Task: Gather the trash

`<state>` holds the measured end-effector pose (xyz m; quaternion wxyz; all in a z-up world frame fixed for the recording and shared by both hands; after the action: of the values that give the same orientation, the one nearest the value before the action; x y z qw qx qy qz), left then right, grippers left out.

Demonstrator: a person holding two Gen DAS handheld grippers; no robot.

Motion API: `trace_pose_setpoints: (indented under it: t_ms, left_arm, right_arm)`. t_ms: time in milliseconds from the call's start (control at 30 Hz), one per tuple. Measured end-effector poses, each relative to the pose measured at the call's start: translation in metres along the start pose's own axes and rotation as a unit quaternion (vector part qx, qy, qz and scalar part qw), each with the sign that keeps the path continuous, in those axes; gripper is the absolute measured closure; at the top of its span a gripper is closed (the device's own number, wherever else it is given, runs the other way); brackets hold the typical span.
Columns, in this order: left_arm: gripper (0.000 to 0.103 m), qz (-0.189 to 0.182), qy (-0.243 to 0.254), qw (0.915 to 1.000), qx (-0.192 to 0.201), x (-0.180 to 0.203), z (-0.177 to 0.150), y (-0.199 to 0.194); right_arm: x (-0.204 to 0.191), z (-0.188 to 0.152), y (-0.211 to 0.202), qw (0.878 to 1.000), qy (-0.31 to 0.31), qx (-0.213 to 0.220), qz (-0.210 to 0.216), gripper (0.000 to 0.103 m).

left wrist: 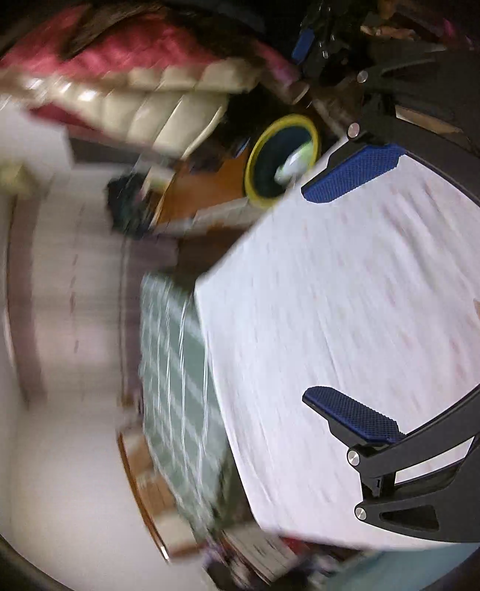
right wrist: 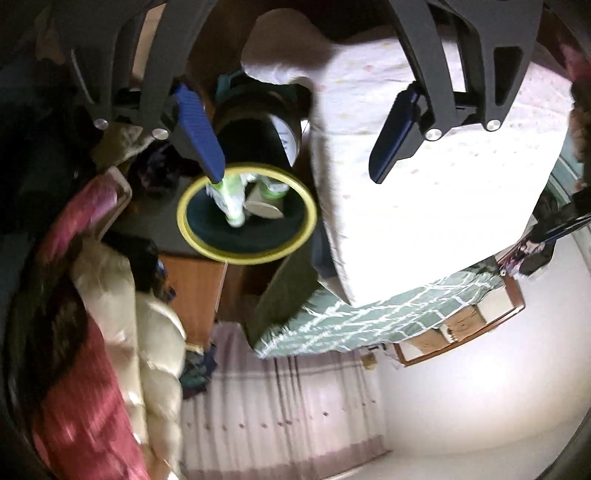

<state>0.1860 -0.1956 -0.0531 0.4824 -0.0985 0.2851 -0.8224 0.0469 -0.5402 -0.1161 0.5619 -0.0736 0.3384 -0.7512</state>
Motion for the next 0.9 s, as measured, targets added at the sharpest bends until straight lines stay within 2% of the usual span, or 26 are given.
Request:
trace_pose_setpoints:
  t_ms: [33, 100, 333, 667, 900]
  left_arm:
    - [0.005, 0.029, -0.018, 0.9994, 0.007, -0.02, -0.01, -0.018]
    - [0.005, 0.064, -0.042, 0.997, 0.013, -0.046, -0.027, -0.042]
    - [0.005, 0.115, -0.092, 0.9889, 0.022, -0.087, -0.075, -0.105]
    - [0.005, 0.13, -0.109, 0.9849, 0.033, -0.088, -0.096, -0.131]
    - [0.005, 0.131, -0.106, 0.9854, 0.024, -0.08, -0.093, -0.121]
  right_arm:
    - [-0.01, 0.0, -0.005, 1.0, -0.008, 0.008, 0.005, 0.023]
    - [-0.024, -0.001, -0.012, 1.0, -0.021, 0.017, 0.012, 0.021]
    - [-0.054, -0.008, -0.038, 0.997, -0.055, 0.045, 0.016, 0.017]
    - [-0.055, -0.013, -0.05, 0.997, -0.052, 0.051, 0.011, 0.016]
    - [-0.054, -0.014, -0.045, 0.998, -0.051, 0.046, 0.006, 0.015]
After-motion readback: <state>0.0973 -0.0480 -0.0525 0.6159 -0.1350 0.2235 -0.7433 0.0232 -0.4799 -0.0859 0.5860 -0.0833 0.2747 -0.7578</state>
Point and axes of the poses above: each gripper's, at about its wrist camera, not at the fingertips, and y roughly the way its jaws point, x to its right, z to its top, the point moved 7 cm from there along y, roughly the way its jaws point, and after that the axes turned 9 degrees about y, right-handed, at the moved point
